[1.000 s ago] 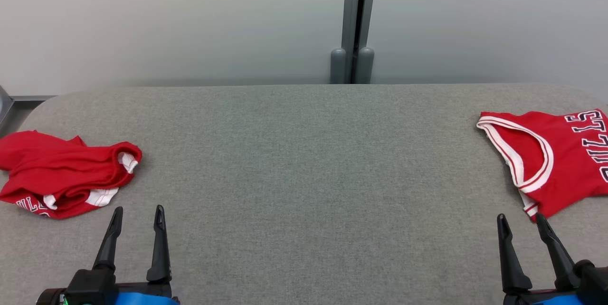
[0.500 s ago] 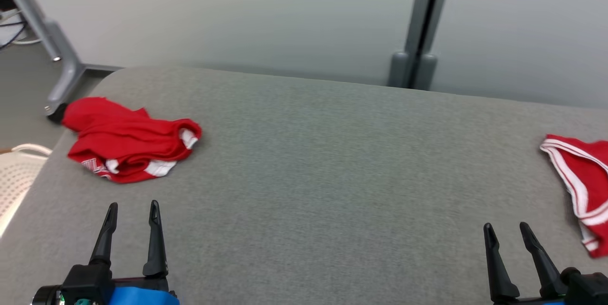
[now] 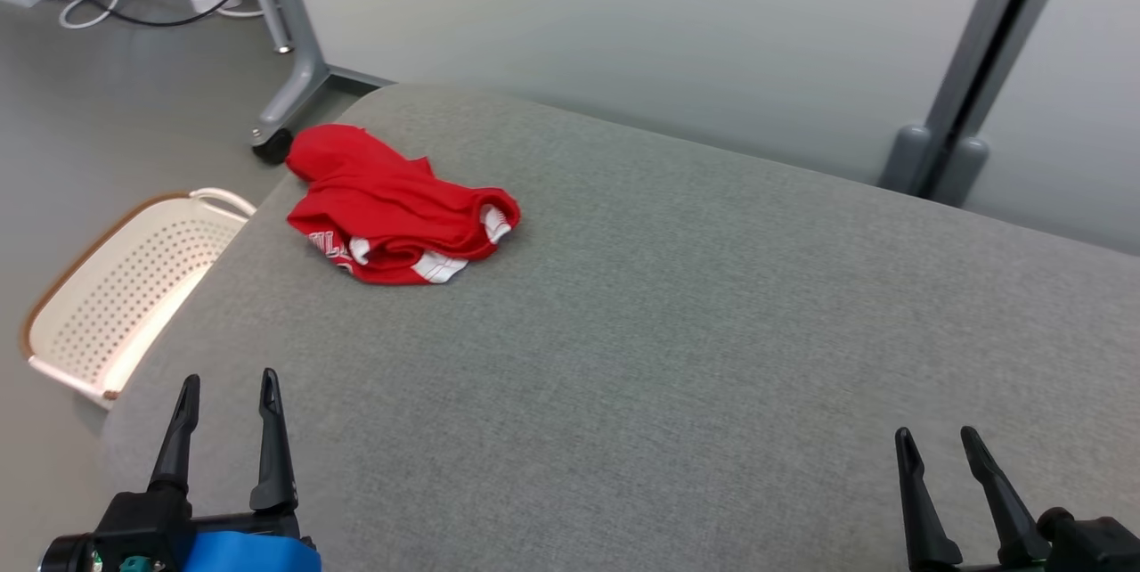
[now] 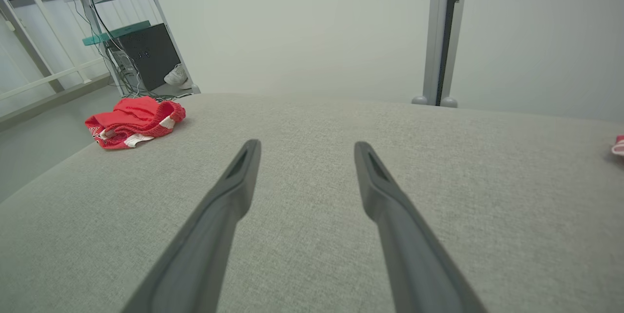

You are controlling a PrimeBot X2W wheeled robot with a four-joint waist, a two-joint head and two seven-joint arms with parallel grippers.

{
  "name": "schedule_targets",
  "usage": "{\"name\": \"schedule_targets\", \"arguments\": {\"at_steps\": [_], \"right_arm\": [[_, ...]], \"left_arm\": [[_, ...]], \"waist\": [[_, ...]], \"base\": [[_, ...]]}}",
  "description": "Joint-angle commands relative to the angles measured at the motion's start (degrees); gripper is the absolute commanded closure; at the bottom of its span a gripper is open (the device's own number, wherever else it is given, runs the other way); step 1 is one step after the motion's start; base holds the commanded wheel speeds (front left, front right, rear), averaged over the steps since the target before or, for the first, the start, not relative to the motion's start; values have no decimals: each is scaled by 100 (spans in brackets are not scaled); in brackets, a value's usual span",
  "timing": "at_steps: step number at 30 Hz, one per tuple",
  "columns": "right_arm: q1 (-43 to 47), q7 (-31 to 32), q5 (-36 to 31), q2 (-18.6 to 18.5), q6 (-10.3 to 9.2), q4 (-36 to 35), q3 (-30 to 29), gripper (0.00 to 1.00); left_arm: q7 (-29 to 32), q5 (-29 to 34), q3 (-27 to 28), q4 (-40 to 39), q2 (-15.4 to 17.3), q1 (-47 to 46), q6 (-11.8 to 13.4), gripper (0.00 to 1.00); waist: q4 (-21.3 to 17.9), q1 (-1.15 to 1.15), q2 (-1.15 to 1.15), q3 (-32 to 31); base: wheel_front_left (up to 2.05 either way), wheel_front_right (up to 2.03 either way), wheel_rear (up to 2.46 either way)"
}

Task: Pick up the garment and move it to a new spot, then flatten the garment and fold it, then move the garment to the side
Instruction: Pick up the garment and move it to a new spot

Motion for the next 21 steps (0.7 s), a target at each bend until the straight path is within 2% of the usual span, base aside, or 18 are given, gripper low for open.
{"name": "schedule_targets", "arguments": {"at_steps": [1,10,16,21], "right_arm": [[-72,-39,7,-5,2,33,-3,0],[-85,-54,-22,-6,2,97,46,0],[-115,-14,-86,-10,2,49,16,0],[-253,56,-254,-8,2,-209,-219,0]], "left_arm": [[-13,-28,24,-9,19,-52,-4,0],[-13,-21,119,-41,-25,21,1,0],[-13,-82,236,-30,-51,-46,13,0],[-13,-161,418,-14,-15,-634,67,0]], "waist": [[148,0,0,54],[300,0,0,75],[105,0,0,141],[-185,0,0,411]], "base": [[0,0,0],[0,0,0],[0,0,0],[0,0,0]]}}
